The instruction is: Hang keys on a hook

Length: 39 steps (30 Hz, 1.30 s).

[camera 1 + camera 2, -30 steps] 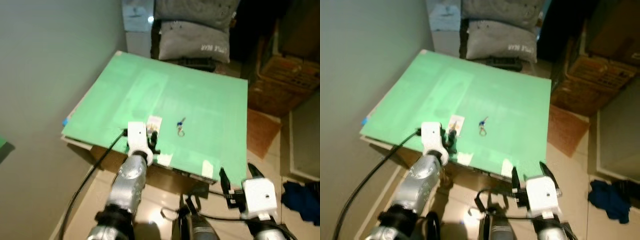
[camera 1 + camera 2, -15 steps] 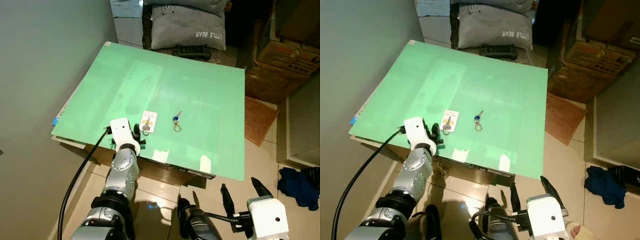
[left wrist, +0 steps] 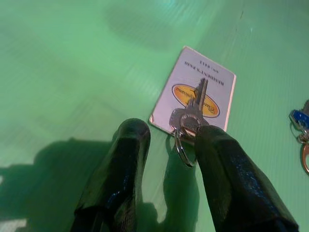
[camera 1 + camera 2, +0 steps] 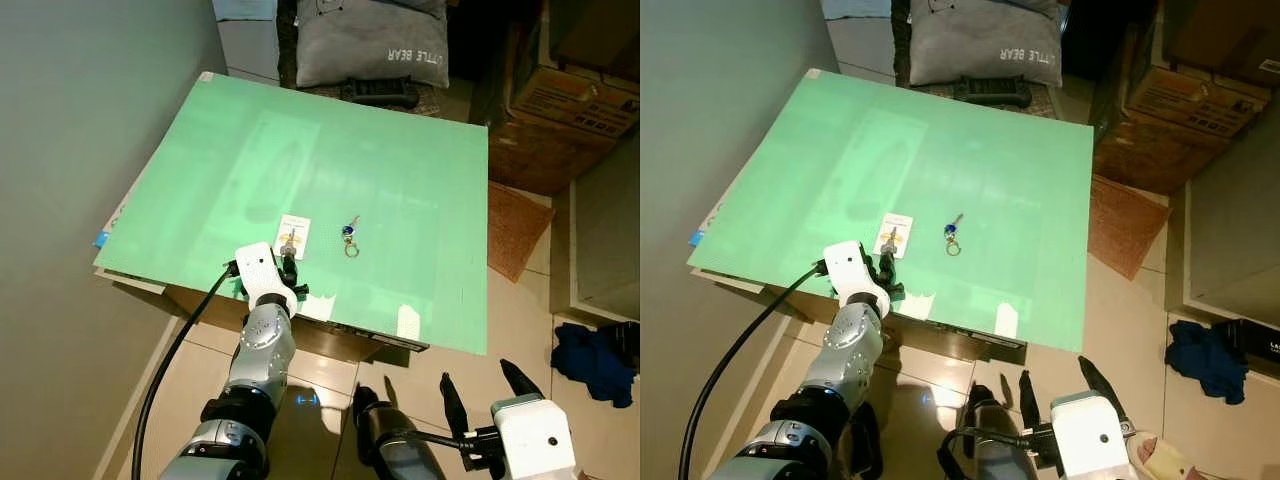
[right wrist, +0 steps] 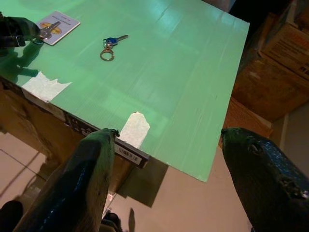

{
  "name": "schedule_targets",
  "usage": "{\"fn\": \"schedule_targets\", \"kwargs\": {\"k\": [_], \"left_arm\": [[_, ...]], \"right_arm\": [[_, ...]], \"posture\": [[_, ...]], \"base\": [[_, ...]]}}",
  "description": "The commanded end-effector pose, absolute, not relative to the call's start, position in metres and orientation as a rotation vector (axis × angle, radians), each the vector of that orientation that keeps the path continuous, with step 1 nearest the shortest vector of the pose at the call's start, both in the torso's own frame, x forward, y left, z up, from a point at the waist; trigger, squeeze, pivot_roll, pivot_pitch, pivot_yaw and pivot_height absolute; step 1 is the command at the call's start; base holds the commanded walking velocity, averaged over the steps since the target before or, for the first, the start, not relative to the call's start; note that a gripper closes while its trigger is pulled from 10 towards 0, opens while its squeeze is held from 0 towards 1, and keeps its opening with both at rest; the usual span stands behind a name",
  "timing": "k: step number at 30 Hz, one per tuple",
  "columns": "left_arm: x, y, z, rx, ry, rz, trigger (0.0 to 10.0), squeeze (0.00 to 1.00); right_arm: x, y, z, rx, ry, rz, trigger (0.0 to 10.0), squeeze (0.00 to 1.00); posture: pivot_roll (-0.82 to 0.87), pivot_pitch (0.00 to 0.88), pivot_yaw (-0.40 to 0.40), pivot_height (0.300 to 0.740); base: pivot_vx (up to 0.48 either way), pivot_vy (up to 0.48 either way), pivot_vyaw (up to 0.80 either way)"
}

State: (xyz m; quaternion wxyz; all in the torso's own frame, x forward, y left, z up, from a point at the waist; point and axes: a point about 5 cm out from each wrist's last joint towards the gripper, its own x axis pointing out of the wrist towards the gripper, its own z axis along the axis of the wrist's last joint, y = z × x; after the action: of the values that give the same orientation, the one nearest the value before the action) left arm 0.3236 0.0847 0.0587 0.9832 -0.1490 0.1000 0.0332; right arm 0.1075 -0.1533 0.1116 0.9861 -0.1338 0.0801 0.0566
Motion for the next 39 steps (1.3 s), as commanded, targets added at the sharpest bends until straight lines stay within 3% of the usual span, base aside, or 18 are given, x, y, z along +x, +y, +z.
{"fn": "schedule_targets", "kwargs": {"k": [1,8,19,21,22,39], "left_arm": [[0.316,0.074,0.050,-0.310,0.244,0.053,10.0,0.00],[0.311,0.059,0.040,-0.209,0.311,-0.023,10.0,0.00],[0.312,0.043,0.040,-0.244,0.344,-0.055,10.0,0.00],[0.312,0.043,0.039,-0.228,0.351,-0.059,1.3,0.00],[0.312,0.043,0.039,-0.225,0.352,-0.061,0.0,0.00],[0.318,0.033,0.052,-0.165,0.278,-0.138,0.0,0.00]], "right_arm": [[0.104,-0.154,0.110,-0.276,0.188,0.120,10.0,0.00],[0.103,-0.155,0.108,-0.282,0.201,0.123,10.0,0.00],[0.105,-0.155,0.107,-0.284,0.205,0.128,10.0,0.00],[0.104,-0.155,0.107,-0.284,0.207,0.128,10.0,0.00],[0.104,-0.154,0.107,-0.284,0.209,0.129,10.0,0.00],[0.105,-0.154,0.105,-0.283,0.221,0.140,10.0,0.00]], "posture": [[-0.32,0.358,-0.008,0.740],[-0.32,0.362,-0.008,0.740],[-0.32,0.363,-0.010,0.740],[-0.32,0.364,-0.011,0.740],[-0.32,0.364,-0.011,0.740],[-0.32,0.367,-0.017,0.740]], "base": [[0.000,0.000,0.00],[0.000,0.000,0.00],[0.000,0.000,0.00],[0.000,0.000,0.00],[0.000,0.000,0.00],[0.000,0.000,0.00]]}}
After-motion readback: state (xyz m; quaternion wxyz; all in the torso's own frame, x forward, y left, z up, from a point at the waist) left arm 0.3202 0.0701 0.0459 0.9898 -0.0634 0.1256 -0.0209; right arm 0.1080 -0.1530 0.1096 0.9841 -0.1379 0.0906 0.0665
